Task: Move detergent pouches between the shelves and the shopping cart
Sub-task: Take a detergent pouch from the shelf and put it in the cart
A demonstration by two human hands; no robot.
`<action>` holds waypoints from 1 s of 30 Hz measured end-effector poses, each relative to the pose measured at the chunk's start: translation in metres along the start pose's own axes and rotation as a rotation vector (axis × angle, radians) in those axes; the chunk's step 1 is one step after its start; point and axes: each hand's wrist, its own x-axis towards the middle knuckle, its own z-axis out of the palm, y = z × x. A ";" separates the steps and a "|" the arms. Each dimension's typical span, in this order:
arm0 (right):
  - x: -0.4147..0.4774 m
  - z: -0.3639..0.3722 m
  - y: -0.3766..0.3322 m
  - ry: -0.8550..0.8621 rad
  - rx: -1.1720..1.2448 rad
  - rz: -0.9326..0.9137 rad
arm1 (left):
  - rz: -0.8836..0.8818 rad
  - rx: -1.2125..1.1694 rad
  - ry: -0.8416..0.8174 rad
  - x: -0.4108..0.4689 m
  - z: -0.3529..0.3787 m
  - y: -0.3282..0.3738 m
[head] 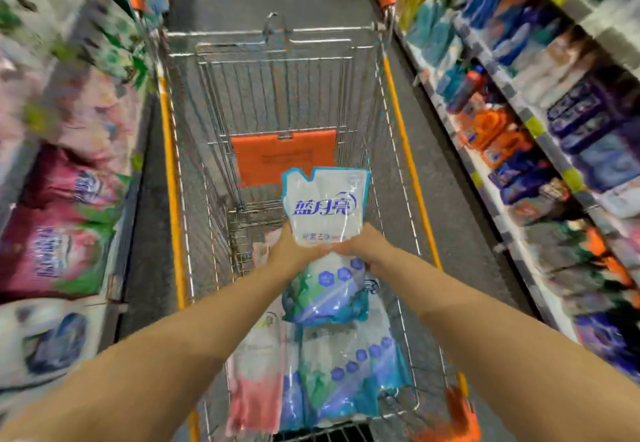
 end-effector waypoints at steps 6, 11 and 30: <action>0.074 0.021 0.070 0.022 0.042 0.216 | -0.273 -0.100 -0.056 0.052 0.017 -0.090; 0.124 0.012 0.091 0.132 -0.036 0.280 | -0.356 -0.142 -0.136 0.095 0.039 -0.109; 0.130 0.014 0.086 0.305 -0.350 0.191 | -0.341 0.280 0.135 0.102 0.043 -0.106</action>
